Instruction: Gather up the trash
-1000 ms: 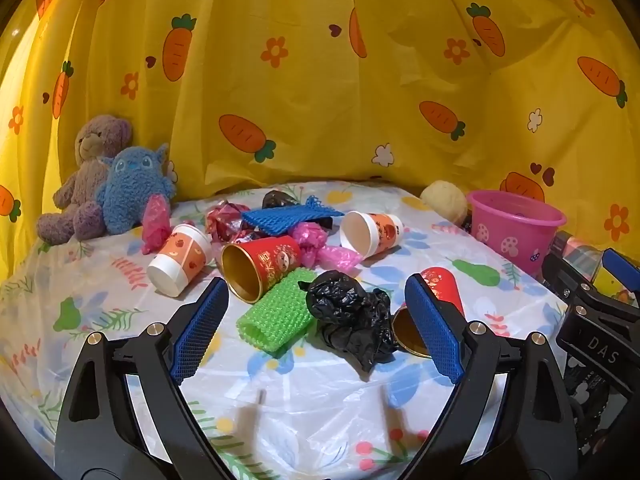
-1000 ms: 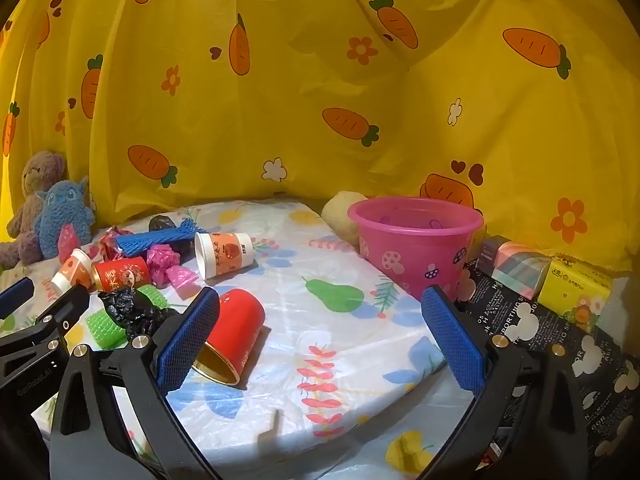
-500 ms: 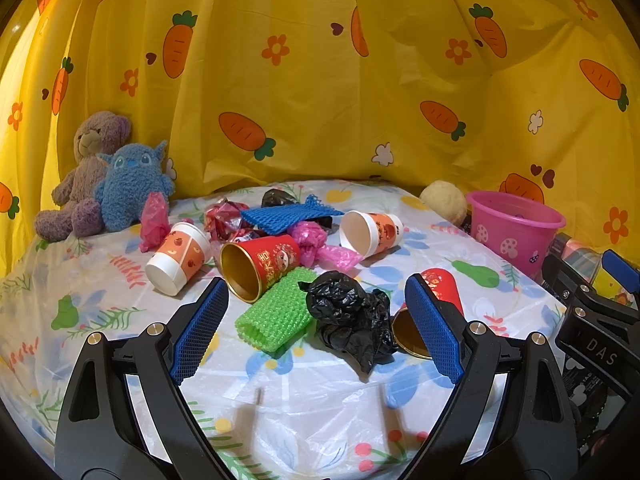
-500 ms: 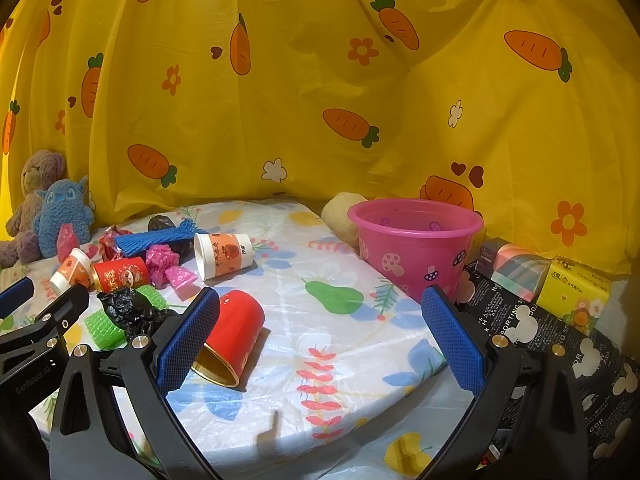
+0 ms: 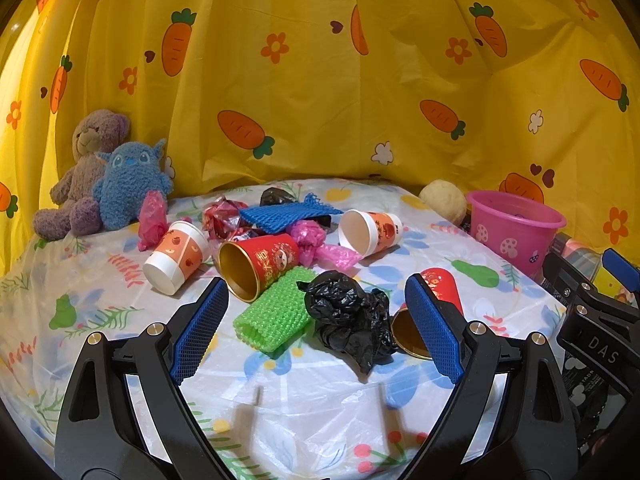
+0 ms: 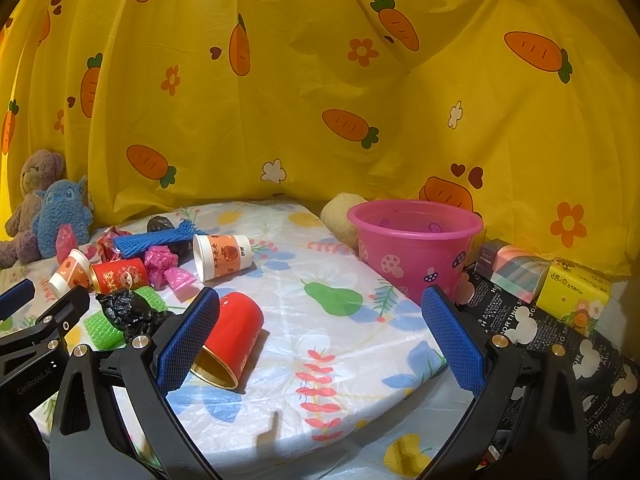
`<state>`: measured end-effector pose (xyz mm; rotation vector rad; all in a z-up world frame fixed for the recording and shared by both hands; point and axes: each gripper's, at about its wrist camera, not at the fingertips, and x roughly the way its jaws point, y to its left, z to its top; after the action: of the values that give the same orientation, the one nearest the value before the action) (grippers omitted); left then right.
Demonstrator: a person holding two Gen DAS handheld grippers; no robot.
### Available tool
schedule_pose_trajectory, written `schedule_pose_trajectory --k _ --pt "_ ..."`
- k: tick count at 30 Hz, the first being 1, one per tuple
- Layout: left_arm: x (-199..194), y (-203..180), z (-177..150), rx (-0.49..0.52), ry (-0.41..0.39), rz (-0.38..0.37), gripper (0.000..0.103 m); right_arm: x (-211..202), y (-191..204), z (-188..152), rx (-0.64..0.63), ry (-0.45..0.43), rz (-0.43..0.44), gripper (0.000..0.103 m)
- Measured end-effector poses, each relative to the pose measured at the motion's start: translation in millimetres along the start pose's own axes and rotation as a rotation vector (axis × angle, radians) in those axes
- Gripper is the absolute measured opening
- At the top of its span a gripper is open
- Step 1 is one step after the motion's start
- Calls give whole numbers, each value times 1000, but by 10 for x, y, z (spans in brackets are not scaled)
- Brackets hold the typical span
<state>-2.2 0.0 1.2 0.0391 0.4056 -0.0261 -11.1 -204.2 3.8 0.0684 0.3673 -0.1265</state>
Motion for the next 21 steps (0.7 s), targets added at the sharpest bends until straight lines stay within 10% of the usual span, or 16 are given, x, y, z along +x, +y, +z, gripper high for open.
schedule_pose_trajectory --k 21 --pt "9 7 3 -3 4 -1 88 -13 -21 6 0 -3 -3 98"
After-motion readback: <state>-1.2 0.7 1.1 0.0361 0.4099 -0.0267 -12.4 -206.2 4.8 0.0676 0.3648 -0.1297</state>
